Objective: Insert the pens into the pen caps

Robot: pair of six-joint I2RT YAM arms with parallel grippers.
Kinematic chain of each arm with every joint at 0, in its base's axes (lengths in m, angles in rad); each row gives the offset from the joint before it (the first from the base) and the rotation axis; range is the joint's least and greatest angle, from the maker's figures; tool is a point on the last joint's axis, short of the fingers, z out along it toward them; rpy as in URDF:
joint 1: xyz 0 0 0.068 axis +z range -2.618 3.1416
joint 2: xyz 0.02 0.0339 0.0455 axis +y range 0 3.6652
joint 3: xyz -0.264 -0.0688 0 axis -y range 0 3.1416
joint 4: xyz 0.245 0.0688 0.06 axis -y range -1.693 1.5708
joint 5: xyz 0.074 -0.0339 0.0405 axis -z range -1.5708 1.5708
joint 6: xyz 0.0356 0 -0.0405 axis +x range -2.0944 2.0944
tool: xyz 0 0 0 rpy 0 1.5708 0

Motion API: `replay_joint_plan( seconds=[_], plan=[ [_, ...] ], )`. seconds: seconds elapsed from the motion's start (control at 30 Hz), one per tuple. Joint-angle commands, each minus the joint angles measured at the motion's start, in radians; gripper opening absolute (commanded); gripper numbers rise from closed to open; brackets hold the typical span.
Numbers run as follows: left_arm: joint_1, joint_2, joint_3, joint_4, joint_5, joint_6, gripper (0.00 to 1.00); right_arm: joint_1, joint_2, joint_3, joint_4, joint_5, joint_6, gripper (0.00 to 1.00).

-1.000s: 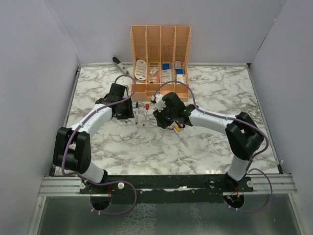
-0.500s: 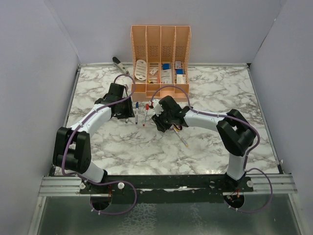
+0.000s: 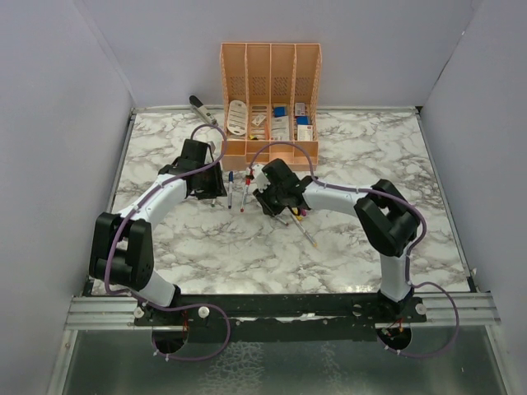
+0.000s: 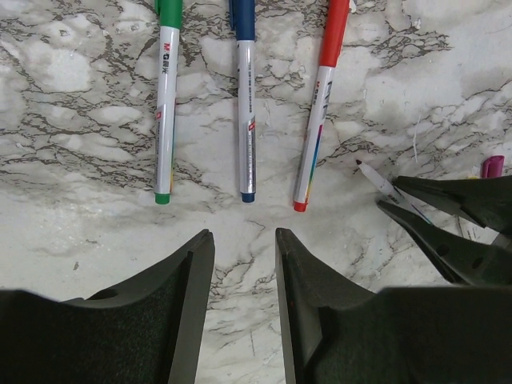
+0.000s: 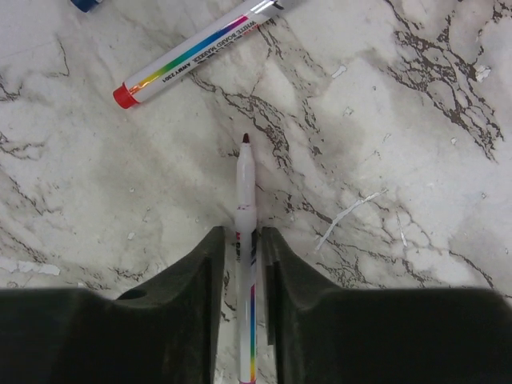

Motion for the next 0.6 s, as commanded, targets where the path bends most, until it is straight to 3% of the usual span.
replay_joint_plan(
  seconds=[0.0,0.1,0.57],
  plan=[
    [0.011,0.011,0.015,0.018,0.030,0.011,0.39,0.008,0.047,0.031,-0.037,0.030,0.026,0.17],
    [0.015,0.013,0.015,0.023,0.038,0.013,0.39,0.008,0.065,0.042,-0.071,0.048,0.047,0.02],
    [0.017,-0.018,0.007,0.100,0.127,0.065,0.36,0.005,-0.095,0.128,-0.043,0.207,0.251,0.01]
  ],
)
